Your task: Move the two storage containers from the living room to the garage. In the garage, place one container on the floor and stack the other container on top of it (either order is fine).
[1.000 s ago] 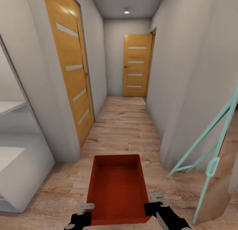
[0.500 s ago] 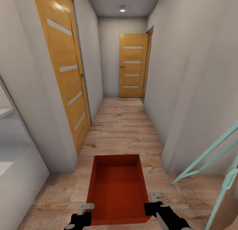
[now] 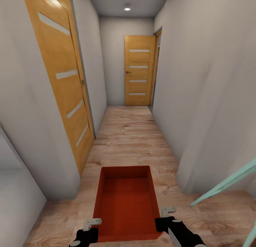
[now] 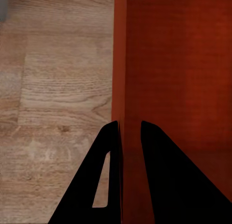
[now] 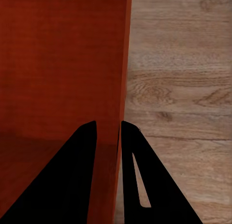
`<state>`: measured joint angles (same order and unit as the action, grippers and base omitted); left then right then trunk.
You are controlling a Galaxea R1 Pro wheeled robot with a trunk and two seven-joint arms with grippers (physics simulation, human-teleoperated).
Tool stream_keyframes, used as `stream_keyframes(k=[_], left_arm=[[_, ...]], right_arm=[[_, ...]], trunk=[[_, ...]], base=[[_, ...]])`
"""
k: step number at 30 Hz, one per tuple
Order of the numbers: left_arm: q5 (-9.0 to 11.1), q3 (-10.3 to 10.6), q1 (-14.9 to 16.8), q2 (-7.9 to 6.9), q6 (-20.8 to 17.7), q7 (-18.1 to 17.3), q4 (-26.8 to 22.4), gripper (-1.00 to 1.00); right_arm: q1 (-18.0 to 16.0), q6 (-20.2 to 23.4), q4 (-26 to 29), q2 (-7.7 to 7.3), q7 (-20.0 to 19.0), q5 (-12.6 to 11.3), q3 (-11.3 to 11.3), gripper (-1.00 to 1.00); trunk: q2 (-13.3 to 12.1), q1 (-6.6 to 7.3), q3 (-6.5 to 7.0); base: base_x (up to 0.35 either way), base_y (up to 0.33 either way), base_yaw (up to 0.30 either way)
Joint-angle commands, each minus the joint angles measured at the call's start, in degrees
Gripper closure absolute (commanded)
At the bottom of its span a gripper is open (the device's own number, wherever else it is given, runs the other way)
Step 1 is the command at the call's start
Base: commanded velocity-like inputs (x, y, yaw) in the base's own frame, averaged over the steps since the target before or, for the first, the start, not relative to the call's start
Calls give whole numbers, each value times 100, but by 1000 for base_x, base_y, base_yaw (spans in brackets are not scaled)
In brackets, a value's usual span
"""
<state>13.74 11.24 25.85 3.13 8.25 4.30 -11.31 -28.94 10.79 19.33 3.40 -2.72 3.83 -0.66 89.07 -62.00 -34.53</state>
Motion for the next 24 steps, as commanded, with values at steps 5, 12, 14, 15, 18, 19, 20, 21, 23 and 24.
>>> stream_keyframes(k=[5,12,14,15,18,19,20,21,23,24], left_arm=[[33,43,-1,-58,19,44,-3,100],[33,45,-1,-58,19,44,-3,100],[33,45,-1,-58,19,46,-3,100],[33,45,-1,-58,19,45,-3,100],[33,45,-1,-58,19,46,-3,100],[33,45,-1,-58,19,47,-3,100],[33,45,-1,-58,19,49,-3,100],[33,45,-1,-58,19,50,0,100],[33,45,-1,-58,19,48,5,100],[33,45,-1,-58,19,47,5,100]], right_arm=[[-6,31,18,-38,-10,76,100,100],[-6,29,18,-41,-14,85,97,100],[-6,29,18,-41,-12,87,99,100],[-6,29,19,-41,-11,87,102,100],[-6,29,19,-41,-10,85,108,100],[-6,29,18,-41,-10,84,109,100],[-6,31,18,-41,-9,81,109,100],[-6,32,18,-41,-9,79,110,100],[-6,34,18,-41,-11,76,110,100],[-6,35,18,-41,-13,73,113,100]], trunk=[[2,-3,-5],[2,-3,-5],[2,-3,-5],[2,-3,-5],[2,-3,-5],[2,-3,-5],[2,-3,-5],[2,-3,-5],[2,-3,-5],[2,-3,-5]], base=[[311,145,-21],[312,140,-3],[319,118,-1],[325,97,0],[331,60,0],[336,27,0],[338,17,-24],[339,14,-54],[340,10,-107],[341,6,-182]])
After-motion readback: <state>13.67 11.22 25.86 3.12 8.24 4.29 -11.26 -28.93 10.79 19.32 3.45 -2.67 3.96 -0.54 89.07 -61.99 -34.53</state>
